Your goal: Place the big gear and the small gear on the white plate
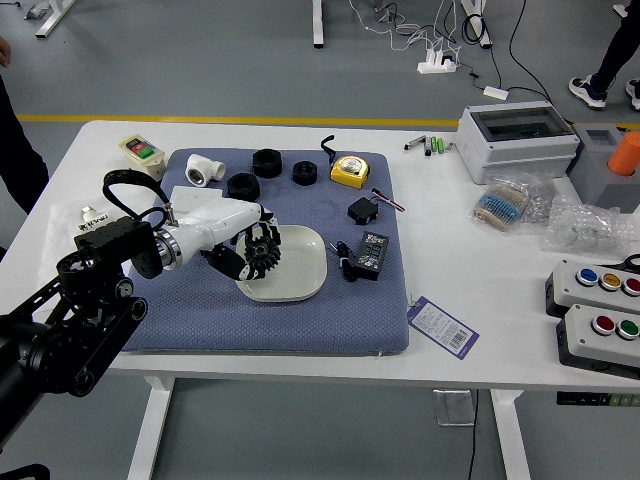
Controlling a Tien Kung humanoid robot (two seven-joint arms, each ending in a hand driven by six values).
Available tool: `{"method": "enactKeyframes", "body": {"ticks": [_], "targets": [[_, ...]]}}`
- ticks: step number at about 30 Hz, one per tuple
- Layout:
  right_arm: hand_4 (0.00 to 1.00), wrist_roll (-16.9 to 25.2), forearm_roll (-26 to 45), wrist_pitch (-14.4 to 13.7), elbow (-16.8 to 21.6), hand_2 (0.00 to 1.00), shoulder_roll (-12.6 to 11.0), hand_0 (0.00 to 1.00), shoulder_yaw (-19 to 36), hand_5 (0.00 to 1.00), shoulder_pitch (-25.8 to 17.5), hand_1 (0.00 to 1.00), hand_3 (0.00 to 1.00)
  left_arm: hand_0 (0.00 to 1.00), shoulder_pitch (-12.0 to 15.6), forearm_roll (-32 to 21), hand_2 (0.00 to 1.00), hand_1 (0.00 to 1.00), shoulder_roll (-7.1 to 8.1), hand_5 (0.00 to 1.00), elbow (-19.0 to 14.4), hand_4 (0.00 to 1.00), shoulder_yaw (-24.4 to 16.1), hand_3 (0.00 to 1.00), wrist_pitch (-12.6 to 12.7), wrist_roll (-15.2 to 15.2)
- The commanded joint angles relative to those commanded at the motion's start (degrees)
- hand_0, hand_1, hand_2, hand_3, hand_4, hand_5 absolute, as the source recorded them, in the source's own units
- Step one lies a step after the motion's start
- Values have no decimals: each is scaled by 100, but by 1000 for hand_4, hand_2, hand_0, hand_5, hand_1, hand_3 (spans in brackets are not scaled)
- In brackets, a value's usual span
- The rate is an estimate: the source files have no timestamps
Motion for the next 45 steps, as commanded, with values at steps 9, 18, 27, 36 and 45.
{"method": "enactKeyframes", "body": {"ticks": [9,18,27,36,45], "targets": [[788,3,2,-7,9,757,-24,686,12,646,46,709,571,395,-319,0,492,446,-251,2,510,807,159,557,150,101],[788,9,-13,-4,11,757,-38,686,54,646,78,709,571,670,-408,0,903,787,-304,190,635,998,115,842,266,162],[788,8,-22,-2,4,757,-34,688,70,646,74,708,571,687,-341,0,924,795,-231,204,525,998,38,854,225,189],[788,8,-34,3,-2,757,-31,686,99,646,65,708,571,632,-272,0,741,689,69,2,270,944,-269,767,166,239],[788,0,-42,14,-7,756,-35,686,91,646,70,708,571,603,-303,0,718,671,431,2,435,862,-230,701,-201,412]]}}
